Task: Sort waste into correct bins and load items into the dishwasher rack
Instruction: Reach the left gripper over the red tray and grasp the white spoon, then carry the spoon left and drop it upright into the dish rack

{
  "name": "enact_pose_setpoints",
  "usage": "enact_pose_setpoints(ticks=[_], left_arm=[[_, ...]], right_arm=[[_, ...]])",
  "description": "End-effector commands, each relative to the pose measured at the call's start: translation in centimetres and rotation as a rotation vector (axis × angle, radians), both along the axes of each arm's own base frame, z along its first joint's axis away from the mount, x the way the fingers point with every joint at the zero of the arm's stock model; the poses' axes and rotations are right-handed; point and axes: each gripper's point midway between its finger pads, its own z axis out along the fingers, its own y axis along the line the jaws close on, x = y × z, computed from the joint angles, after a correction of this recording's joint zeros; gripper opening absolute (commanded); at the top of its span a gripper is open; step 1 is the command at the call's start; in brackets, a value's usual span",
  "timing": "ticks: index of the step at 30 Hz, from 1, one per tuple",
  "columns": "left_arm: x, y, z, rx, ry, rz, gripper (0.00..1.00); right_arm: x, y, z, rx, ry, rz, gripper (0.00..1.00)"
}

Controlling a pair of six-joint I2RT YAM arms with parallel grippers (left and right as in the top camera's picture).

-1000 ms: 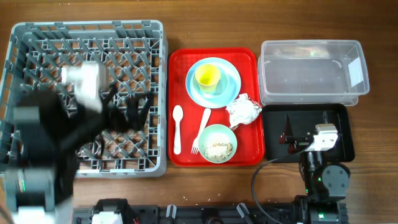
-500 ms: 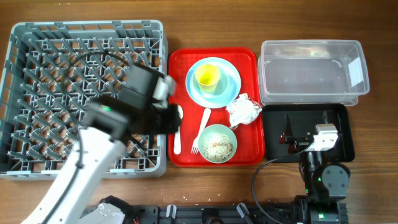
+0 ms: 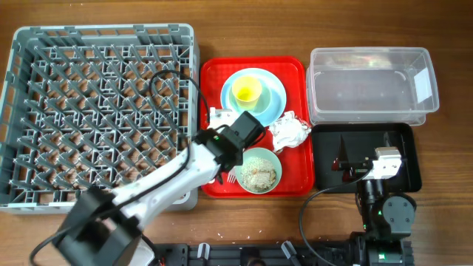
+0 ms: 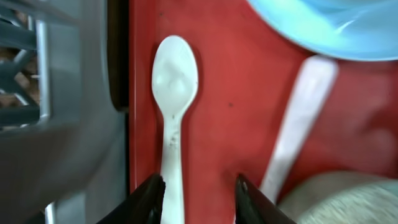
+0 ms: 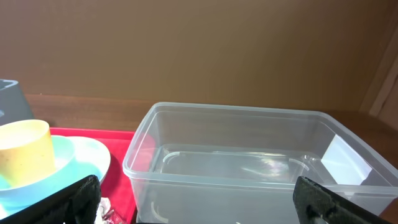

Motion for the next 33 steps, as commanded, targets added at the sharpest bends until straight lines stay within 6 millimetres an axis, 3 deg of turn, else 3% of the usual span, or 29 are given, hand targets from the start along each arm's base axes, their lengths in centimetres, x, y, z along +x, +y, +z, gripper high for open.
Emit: enact_pose_setpoints(ticks=[1,7,18,22,26,29,33], left_arm=[[0.3,0.9,-2.5,0.089,0.013,0.017,0.37],[0.8,2.1,-4.2,0.121,0.050,0.056,0.32],[-0.2,2.0,-6.5,0.064,0.068,0.049,0.26],[-0.5,0.3,-6.7,0.017,0.089,-0.032,0.24],[-0.5,-0.4,-6.7,0.005,0.083,-0.056,0.08],[0.3,-0.5,-5.9,0.007,0.048,-0.057,0.04],[2.7,-1.0,-1.0,0.003,-0.082,-0.037,0.04]], right_arm=[[0.0,0.4,0.0,-0.013,-0.002,0.022,1.00],[0.0,0.4,0.0,-0.013,-0.002,0.022,1.00],[0.0,0.4,0.0,-0.013,-0.002,0.022,1.00],[0.0,0.4,0.0,-0.013,-0.002,0.022,1.00],[0.0,0.4,0.0,-0.013,-0.002,0.022,1.00],[0.0,0.4,0.0,-0.013,-0.002,0.022,1.00],[0.0,0.4,0.0,-0.013,-0.002,0.022,1.00]])
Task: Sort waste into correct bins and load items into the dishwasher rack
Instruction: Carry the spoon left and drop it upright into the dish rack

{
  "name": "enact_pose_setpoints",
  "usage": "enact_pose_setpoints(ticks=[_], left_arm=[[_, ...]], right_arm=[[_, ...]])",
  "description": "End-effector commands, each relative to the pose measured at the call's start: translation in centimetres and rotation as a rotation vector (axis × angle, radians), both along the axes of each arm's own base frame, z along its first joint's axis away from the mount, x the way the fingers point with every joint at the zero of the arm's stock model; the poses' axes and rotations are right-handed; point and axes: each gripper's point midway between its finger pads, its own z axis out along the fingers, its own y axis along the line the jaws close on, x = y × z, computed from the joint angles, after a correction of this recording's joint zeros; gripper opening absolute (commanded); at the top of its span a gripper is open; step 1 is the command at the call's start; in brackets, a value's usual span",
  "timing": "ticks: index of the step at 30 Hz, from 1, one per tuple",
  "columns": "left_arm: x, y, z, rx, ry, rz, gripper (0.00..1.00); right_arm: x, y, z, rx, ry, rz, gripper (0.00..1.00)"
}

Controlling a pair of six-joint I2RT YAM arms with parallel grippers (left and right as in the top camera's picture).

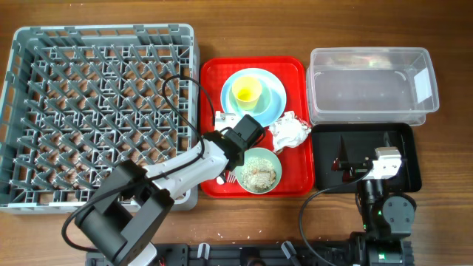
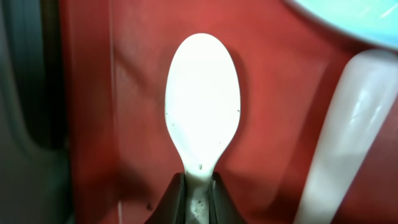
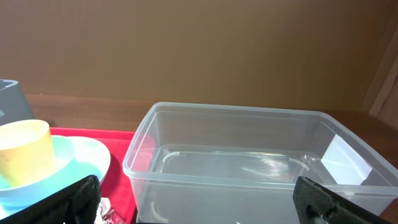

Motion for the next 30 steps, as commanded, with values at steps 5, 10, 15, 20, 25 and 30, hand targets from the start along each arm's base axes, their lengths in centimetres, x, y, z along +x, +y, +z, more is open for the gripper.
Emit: enact_pose_setpoints(ticks=[5,10,15,20,25,30], left_arm=[[3.8,-1.1,14.3,-0.133,-0.310,0.026,0.04],[3.7,2.3,22.1,-0.178,-0.484,0.009,0.04],[3.5,8.9,21.2,-0.035,-0.408,0.087,0.04],[4.1,10.6,17.2,-0.052,-0.240,0.144,0.04],[5.4,13.4,13.3,0.101,-0.131,0.157,0.04],[5.1,14.6,9.9,0.159,-0.007,0.173,0.04]], right_arm=[[0.0,0.4,0.0,-0.013,-0.002,0.022,1.00],[0.0,0.4,0.0,-0.013,-0.002,0.022,1.00],[0.0,0.4,0.0,-0.013,-0.002,0.022,1.00],[0.0,0.4,0.0,-0.013,-0.002,0.022,1.00],[0.0,0.4,0.0,-0.013,-0.002,0.022,1.00],[0.0,0.4,0.0,-0.013,-0.002,0.022,1.00]])
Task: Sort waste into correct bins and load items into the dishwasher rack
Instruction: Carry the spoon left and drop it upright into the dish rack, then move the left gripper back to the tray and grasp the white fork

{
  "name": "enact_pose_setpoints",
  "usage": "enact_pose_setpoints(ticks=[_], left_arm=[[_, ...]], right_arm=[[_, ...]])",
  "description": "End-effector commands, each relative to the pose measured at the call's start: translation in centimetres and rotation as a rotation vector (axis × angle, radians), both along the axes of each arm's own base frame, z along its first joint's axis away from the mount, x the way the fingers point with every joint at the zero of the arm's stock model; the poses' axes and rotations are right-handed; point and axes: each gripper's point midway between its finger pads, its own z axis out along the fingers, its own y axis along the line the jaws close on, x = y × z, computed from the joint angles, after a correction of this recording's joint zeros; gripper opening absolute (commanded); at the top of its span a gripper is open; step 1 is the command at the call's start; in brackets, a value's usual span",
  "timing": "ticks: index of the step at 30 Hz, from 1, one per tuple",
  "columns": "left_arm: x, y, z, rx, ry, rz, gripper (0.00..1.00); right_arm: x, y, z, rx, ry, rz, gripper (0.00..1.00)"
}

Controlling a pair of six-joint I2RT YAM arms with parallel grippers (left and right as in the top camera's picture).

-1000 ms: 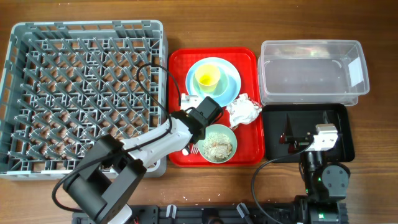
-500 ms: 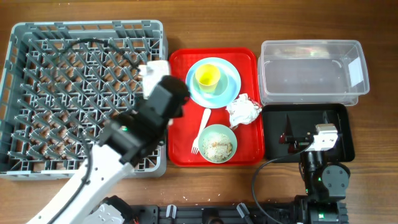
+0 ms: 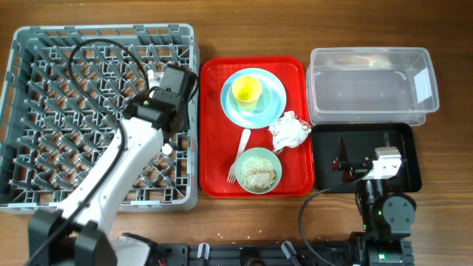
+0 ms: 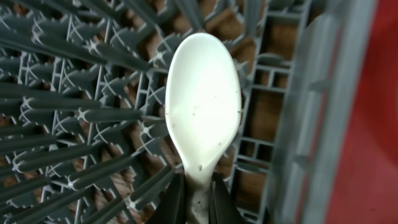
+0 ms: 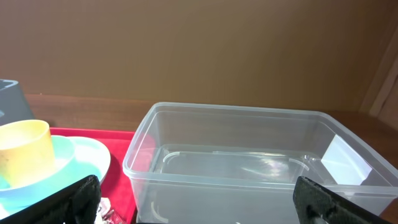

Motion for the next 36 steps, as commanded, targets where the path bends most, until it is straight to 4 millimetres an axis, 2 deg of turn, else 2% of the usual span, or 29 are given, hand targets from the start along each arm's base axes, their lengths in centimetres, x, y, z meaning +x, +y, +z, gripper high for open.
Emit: enact_pose_setpoints(ticks=[1,5,6,8,12,16,18,21,22,24,28,32,36], left_arm=[[-0.2,1.0,-2.2,0.057,0.092,-0.022,0.04],[-0.2,1.0,-3.8,0.093,0.157,-0.074,0.05],[-0.2,1.0,-4.0,0.094,0.161,-0.074,0.08],[-0.2,1.0,-4.0,0.095,0.159,-0.074,0.22],[0.2,1.3,-3.6,0.113,0.139,-0.068,0.27],[1.4,1.0,-1.2,0.096,0.064,-0.057,0.27],[1.7,0.5,0.7,0.050,0.019,-0.032,0.26],[0.8,-2.7,3.1,-0.158,0.007,-0.086,0.25],[0.0,-4.4,3.8,-0.267,0.014,-0.128,0.25],[-1.5,-6.6,4.3,-0.395,0.056,-0.180,0.26],[-3.2,-7.9,2.8,-0.399,0.133,-0.216,0.26],[-4.2,-9.6,0.2,-0.388,0.170,-0.272,0.26],[-5.0,-12.3,-3.0,-0.390,0.169,-0.355,0.24]], right_arm=[[0.0,0.4,0.0,-0.013,-0.002,0.022,1.00],[0.0,0.4,0.0,-0.013,-0.002,0.022,1.00],[0.0,0.4,0.0,-0.013,-0.002,0.022,1.00],[0.0,0.4,0.0,-0.013,-0.002,0.022,1.00],[0.0,0.4,0.0,-0.013,-0.002,0.022,1.00],[0.0,0.4,0.0,-0.013,-0.002,0.022,1.00],[0.0,0.4,0.0,-0.013,-0.002,0.022,1.00],[0.0,0.4,0.0,-0.013,-0.002,0.022,1.00],[0.0,0.4,0.0,-0.013,-0.002,0.022,1.00],[0.0,0.4,0.0,-0.013,-0.002,0.022,1.00],[0.0,0.4,0.0,-0.013,-0.002,0.022,1.00],[0.0,0.4,0.0,-0.013,-0.002,0.022,1.00],[0.0,0.4,0.0,-0.013,-0.002,0.022,1.00]])
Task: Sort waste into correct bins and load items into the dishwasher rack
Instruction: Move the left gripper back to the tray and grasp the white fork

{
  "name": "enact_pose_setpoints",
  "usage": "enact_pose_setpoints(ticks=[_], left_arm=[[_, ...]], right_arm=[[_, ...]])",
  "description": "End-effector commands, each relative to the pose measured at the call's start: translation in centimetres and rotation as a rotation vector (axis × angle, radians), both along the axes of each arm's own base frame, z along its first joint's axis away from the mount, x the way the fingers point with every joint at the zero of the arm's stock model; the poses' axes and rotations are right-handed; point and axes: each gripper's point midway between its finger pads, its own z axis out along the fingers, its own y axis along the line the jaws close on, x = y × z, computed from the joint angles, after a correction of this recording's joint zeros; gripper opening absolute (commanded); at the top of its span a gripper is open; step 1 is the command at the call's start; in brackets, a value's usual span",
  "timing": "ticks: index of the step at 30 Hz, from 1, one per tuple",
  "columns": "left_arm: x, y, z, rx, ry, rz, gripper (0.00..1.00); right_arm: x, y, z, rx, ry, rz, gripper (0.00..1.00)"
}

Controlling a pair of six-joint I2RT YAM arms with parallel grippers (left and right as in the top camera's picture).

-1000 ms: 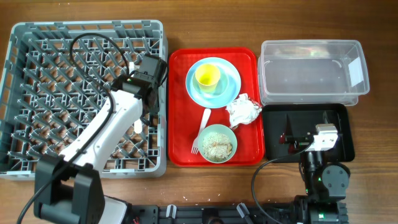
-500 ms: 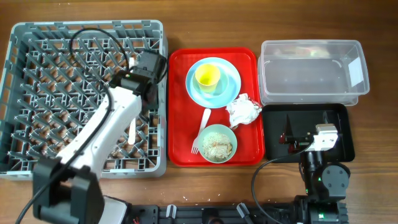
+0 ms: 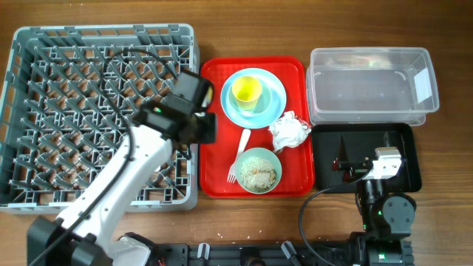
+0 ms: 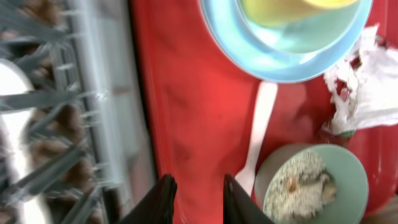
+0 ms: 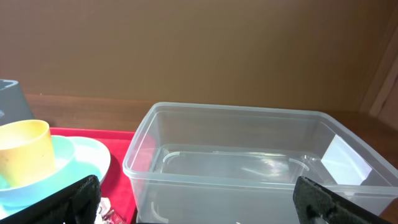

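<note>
My left gripper (image 4: 196,199) is open and empty, low over the left part of the red tray (image 3: 214,74), beside the grey dishwasher rack (image 3: 103,29). A white spoon (image 4: 11,99) lies in the rack at the left edge of the left wrist view; the arm hides it from overhead. On the tray are a white fork (image 3: 242,151), a blue plate (image 3: 273,103) with a yellow cup (image 3: 246,91), a green bowl of food (image 3: 258,170) and crumpled paper (image 3: 290,131). My right gripper (image 5: 199,208) is open, parked over the black bin (image 3: 403,133).
A clear plastic bin (image 3: 369,85) stands behind the black bin at the right. The rack's right wall runs close along the tray's left edge. Bare wooden table shows at the front.
My left gripper held the white spoon over the rack's right side; now it is open and empty over the tray, and the spoon lies in the rack. The right arm has not moved.
My left gripper stood open around the spoon's handle on the tray. Then it was shut on the spoon there. Then it held the spoon over the rack. Now the spoon rests in the rack and the gripper is back at the tray, open.
</note>
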Motion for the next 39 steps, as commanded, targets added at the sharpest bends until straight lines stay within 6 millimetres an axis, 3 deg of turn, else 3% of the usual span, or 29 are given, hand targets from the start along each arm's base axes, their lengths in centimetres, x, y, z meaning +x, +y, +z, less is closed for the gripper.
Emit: enact_pose_setpoints(ticks=[1,7,15,24,28,39], left_arm=[[-1.8,-2.5,-3.6,-0.007,0.054,-0.059,0.22],[-3.4,-5.5,-6.4,0.019,0.094,-0.153,0.21],[-3.8,-6.1,-8.8,0.066,0.126,-0.179,0.22],[-3.1,-6.1,-8.8,0.077,0.096,-0.170,0.14],[-4.7,-7.5,-8.7,0.001,0.160,-0.212,0.13],[-5.7,-10.3,-8.3,-0.061,0.143,-0.283,0.12]], right_arm=[[0.0,0.4,0.0,-0.013,-0.002,0.022,1.00],[0.0,0.4,0.0,-0.013,-0.002,0.022,1.00],[0.0,0.4,0.0,-0.013,-0.002,0.022,1.00],[0.0,0.4,0.0,-0.013,-0.002,0.022,1.00],[0.0,0.4,0.0,-0.013,-0.002,0.022,1.00],[0.0,0.4,0.0,-0.013,-0.002,0.022,1.00]])
